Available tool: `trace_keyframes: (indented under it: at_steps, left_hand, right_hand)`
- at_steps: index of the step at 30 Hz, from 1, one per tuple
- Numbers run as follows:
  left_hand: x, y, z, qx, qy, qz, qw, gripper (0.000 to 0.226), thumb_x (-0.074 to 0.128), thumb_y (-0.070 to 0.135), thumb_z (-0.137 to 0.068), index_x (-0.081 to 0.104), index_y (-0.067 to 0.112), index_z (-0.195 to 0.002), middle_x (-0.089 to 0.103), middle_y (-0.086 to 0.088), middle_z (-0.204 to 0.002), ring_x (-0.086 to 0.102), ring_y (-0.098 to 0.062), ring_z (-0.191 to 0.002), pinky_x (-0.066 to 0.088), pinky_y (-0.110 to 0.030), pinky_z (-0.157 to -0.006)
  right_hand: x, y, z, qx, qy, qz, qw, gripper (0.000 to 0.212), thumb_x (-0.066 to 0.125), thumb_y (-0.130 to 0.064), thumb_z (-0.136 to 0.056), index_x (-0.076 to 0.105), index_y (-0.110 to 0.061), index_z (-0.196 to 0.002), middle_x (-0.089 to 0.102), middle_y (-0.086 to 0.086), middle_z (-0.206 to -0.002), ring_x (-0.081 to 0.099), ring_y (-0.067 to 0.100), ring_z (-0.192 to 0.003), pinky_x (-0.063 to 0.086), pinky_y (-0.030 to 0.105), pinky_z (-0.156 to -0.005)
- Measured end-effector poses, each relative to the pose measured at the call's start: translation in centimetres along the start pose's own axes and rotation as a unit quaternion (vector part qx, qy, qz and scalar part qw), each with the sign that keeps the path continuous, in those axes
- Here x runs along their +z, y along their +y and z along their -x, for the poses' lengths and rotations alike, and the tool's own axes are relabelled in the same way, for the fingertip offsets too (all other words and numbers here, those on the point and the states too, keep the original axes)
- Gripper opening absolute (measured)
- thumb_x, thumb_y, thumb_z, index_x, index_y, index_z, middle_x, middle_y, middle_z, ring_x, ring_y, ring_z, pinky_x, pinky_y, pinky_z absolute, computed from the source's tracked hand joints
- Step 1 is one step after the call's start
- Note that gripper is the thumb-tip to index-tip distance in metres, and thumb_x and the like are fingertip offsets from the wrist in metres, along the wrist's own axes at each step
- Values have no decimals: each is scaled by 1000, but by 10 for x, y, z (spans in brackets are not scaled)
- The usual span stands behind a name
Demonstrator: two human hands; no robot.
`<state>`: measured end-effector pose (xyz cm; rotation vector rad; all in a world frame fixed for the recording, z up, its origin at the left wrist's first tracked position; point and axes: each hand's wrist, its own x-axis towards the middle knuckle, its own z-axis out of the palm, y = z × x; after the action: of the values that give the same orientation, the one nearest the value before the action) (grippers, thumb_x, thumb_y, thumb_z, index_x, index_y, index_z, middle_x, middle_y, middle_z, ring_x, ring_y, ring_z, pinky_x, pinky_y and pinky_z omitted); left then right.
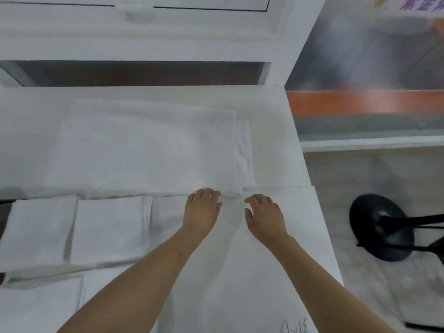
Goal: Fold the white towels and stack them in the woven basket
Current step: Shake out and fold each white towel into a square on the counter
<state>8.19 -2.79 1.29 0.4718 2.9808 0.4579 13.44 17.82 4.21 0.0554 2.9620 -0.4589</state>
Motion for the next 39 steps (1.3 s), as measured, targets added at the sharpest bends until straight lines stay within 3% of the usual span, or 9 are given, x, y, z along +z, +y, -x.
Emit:
trace_keyframes:
  at_steps: [8, 13, 19, 23, 26, 29, 35, 39]
  left_hand:
    - [38, 14, -68, -13, -41, 8, 999, 46, 73, 40, -86, 60, 29, -129, 45, 2, -153, 36, -23, -146, 34, -45, -109]
    - [44, 6, -75, -28, -8, 24, 999, 27, 72, 35, -88, 68, 32, -114, 54, 8, -147, 42, -18, -142, 31, -41, -105]
    - [36, 1, -73, -38, -25, 82, 996, 25, 53, 40, -103, 70, 33, -119, 52, 16, -149, 36, -10, -147, 28, -36, -112]
    - [28, 0, -72, -43, -12, 113, 993, 42, 40, 48, -103, 72, 27, -118, 67, 12, -132, 50, -15, -138, 42, -40, -109]
    - [14, 7, -70, -60, 16, 146, 987, 27, 53, 32, -105, 75, 17, -111, 73, 3, -113, 61, -20, -116, 48, -34, -96]
    - [-2, 12, -66, -82, 38, 171, 981, 25, 46, 29, -108, 68, 18, -103, 68, 5, -96, 62, -19, -93, 50, -34, -82]
    - [-58, 15, -73, -88, 116, 251, 957, 24, 42, 6, -107, 62, 6, -118, 60, -5, -110, 56, -21, -104, 40, -23, -91]
    - [-114, 7, -78, -2, 136, 190, 972, 23, 44, -1, -103, 60, 6, -118, 50, -5, -106, 47, -17, -101, 32, -16, -90]
  right_hand:
    - [18, 52, -34, 10, -19, -43, 999, 30, 59, -23, -98, 63, -17, -128, 62, 0, -130, 58, 24, -119, 53, 40, -94]
    - [24, 63, -42, 14, -26, -59, 998, 30, 58, -23, -99, 63, -17, -128, 61, 0, -131, 58, 25, -119, 53, 40, -93]
    - [18, 57, -46, 19, -17, -69, 997, 29, 58, -21, -98, 65, -16, -125, 61, 2, -131, 58, 26, -119, 53, 42, -93]
    - [12, 46, -44, 13, -8, -71, 997, 29, 58, -22, -98, 64, -17, -126, 61, 0, -132, 58, 25, -120, 53, 41, -93]
    - [7, 38, -40, 15, -3, -77, 997, 30, 59, -23, -98, 64, -17, -127, 61, 1, -133, 58, 26, -121, 53, 42, -93]
    - [1, 29, -36, 16, 5, -90, 996, 30, 59, -21, -98, 64, -18, -128, 62, 0, -132, 58, 26, -121, 53, 42, -94]
    - [-29, 3, -44, 3, 34, -115, 993, 31, 58, -24, -100, 61, -22, -130, 61, -2, -133, 56, 23, -123, 52, 41, -98]
    - [-63, -28, -52, -18, 77, -142, 987, 34, 61, -25, -99, 59, -21, -133, 61, -1, -134, 59, 25, -122, 54, 43, -97]
